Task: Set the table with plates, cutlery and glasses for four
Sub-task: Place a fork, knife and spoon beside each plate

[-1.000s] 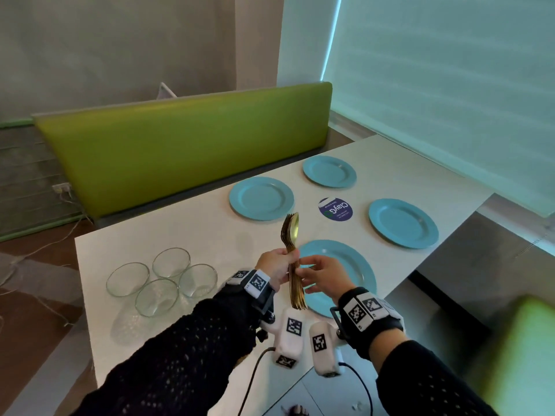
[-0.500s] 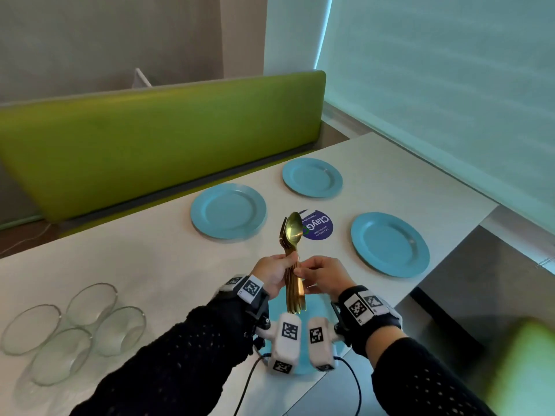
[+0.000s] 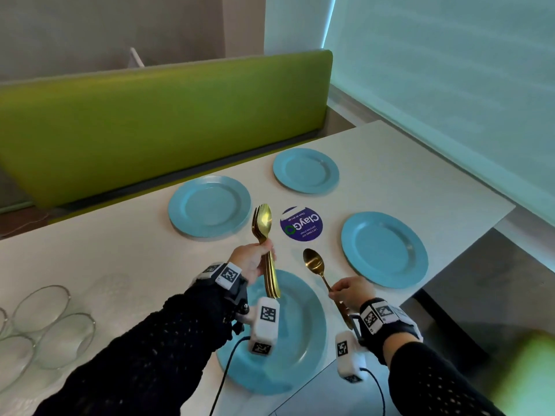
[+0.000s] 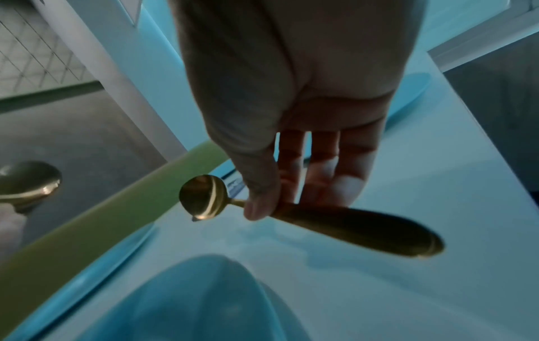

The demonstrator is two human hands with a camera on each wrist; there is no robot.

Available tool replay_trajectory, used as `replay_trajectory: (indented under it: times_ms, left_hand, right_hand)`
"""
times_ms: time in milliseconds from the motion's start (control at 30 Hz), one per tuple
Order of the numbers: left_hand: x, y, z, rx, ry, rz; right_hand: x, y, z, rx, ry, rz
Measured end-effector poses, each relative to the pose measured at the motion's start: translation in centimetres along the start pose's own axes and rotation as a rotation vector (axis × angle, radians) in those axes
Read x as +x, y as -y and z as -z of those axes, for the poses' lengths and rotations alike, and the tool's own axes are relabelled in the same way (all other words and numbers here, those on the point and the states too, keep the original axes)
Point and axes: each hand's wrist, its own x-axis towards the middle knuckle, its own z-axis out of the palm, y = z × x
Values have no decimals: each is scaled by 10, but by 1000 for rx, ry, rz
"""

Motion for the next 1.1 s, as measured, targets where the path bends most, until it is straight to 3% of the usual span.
replay_trajectory:
  times_ms: [1100]
  left_hand:
    - [20,0,10,84,69,6]
  right_hand:
    - [12,-7,-34,-50,-140,-32]
